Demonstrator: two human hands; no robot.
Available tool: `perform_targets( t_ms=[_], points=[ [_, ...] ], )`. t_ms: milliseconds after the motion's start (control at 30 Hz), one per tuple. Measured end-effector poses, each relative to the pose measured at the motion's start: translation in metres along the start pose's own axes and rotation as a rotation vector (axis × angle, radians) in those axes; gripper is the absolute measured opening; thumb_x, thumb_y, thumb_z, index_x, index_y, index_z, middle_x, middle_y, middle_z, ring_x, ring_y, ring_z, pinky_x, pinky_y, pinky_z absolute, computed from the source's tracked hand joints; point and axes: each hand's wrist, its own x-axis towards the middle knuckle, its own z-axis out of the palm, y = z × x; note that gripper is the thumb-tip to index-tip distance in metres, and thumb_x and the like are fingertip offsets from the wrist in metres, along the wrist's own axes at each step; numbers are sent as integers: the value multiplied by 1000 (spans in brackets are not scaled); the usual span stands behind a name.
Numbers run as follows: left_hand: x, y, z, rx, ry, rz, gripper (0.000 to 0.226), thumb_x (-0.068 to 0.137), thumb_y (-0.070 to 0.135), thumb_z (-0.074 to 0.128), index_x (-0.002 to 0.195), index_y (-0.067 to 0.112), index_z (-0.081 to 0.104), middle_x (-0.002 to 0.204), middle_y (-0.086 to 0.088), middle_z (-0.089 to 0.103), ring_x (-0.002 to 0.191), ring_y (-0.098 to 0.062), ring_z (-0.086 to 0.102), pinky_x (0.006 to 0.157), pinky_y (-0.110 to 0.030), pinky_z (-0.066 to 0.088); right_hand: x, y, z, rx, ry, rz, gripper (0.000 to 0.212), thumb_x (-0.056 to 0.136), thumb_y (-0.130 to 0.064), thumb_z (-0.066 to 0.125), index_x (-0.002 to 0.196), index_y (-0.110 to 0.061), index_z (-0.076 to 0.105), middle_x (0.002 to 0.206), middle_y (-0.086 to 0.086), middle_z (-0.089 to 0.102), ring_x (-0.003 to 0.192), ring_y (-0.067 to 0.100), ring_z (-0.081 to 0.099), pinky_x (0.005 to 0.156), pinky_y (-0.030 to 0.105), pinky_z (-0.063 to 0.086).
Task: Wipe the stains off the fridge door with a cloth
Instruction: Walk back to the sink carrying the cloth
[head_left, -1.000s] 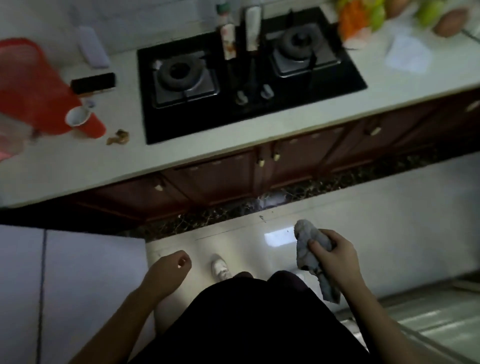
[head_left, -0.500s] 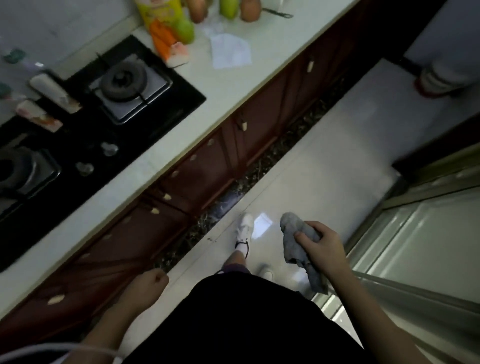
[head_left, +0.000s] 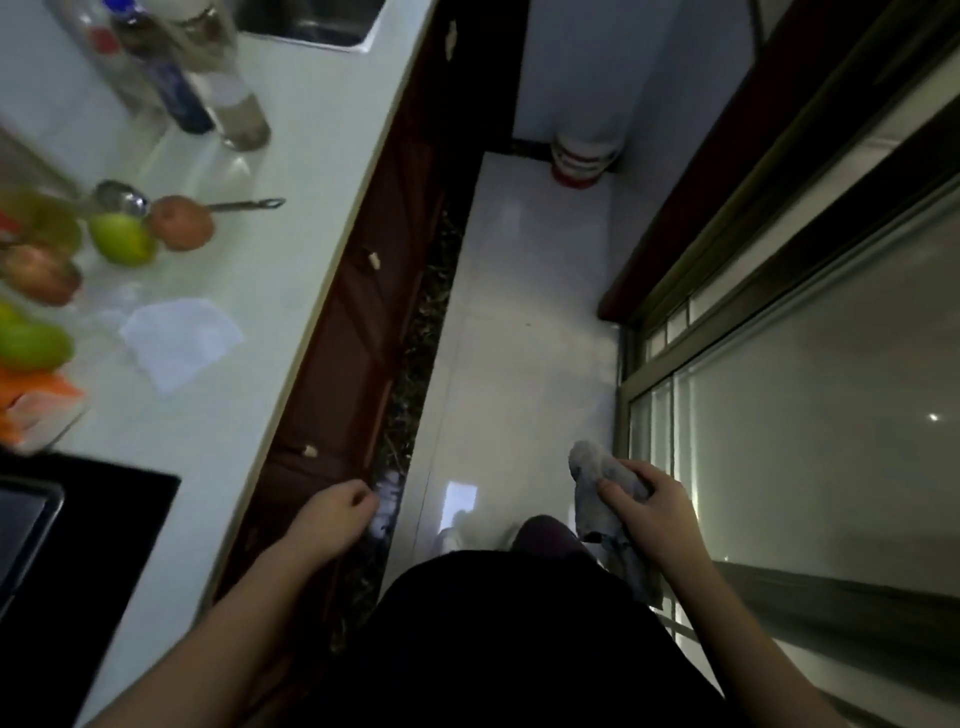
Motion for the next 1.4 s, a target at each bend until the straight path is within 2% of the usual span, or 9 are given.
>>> perform_targets(
  t_ms=[233, 400, 500, 600, 733, 900, 1133, 1267, 1400],
  points=[
    [95, 84, -51, 76, -66, 47, 23, 100, 38, 49, 94, 27, 68, 91, 6, 71, 85, -12, 66, 80, -32, 51, 77, 8, -18, 46, 97, 162, 25, 87, -16, 79, 111, -13, 74, 84, -9, 69, 79, 0, 63, 68, 20, 46],
    [148, 102, -81, 80, -54, -80, 25, 100, 36, 52, 92, 19, 69, 90, 0, 71, 87, -17, 66, 85, -37, 52, 181, -17, -27, 42, 94, 218, 27, 86, -26, 80, 111, -19, 75, 91, 0, 73, 85, 19, 69, 75, 32, 49],
    [171, 113, -97, 43, 1, -154, 28, 99, 32, 55, 87, 13, 70, 89, -4, 72, 89, -23, 68, 86, -39, 53, 250, -59, -35, 45, 24, 168, 23, 87, -26, 80, 109, -19, 74, 87, -2, 70, 87, 21, 68, 72, 30, 47],
    [205, 133, -117, 4, 20, -198, 27, 99, 31, 56, 85, 12, 70, 85, -5, 72, 85, -23, 68, 83, -39, 52, 321, -107, -43, 8, -55, 80, 27, 86, -29, 80, 111, -22, 71, 91, -3, 68, 87, 17, 66, 80, 32, 51],
    [250, 161, -140, -26, 19, -230, 28, 99, 26, 56, 80, 12, 70, 79, -5, 71, 80, -21, 66, 76, -35, 46, 399, -164, -53, 21, -100, -30, 26, 87, -28, 79, 107, -28, 63, 91, -17, 63, 84, -1, 59, 75, 26, 50],
    [338, 210, -176, -56, 15, -220, 25, 99, 20, 56, 85, 8, 72, 87, -11, 73, 86, -24, 67, 79, -35, 46, 495, -211, -58, 22, -107, -22, 29, 86, -29, 81, 107, -25, 61, 96, -12, 65, 89, -1, 61, 75, 23, 49],
    [482, 342, -268, 62, -77, -84, 29, 100, 27, 54, 90, 5, 69, 94, -13, 72, 92, -27, 66, 81, -37, 47, 605, -250, -80, -209, -29, 32, 36, 80, -33, 83, 110, -25, 65, 95, -4, 70, 87, 18, 66, 73, 29, 46],
    [554, 450, -330, 138, -92, 68, 27, 101, 33, 50, 99, 13, 69, 99, -6, 70, 94, -23, 64, 80, -34, 46, 666, -269, -105, -248, -7, 58, 39, 80, -32, 83, 113, -21, 66, 101, -2, 70, 94, 20, 67, 76, 28, 45],
    [609, 535, -368, 71, -40, 128, 23, 100, 36, 50, 94, 23, 67, 88, 0, 70, 82, -18, 66, 76, -37, 50, 736, -290, -125, -301, -11, 83, 39, 83, -31, 82, 117, -20, 66, 98, -6, 65, 96, 17, 65, 77, 24, 38]
  ],
)
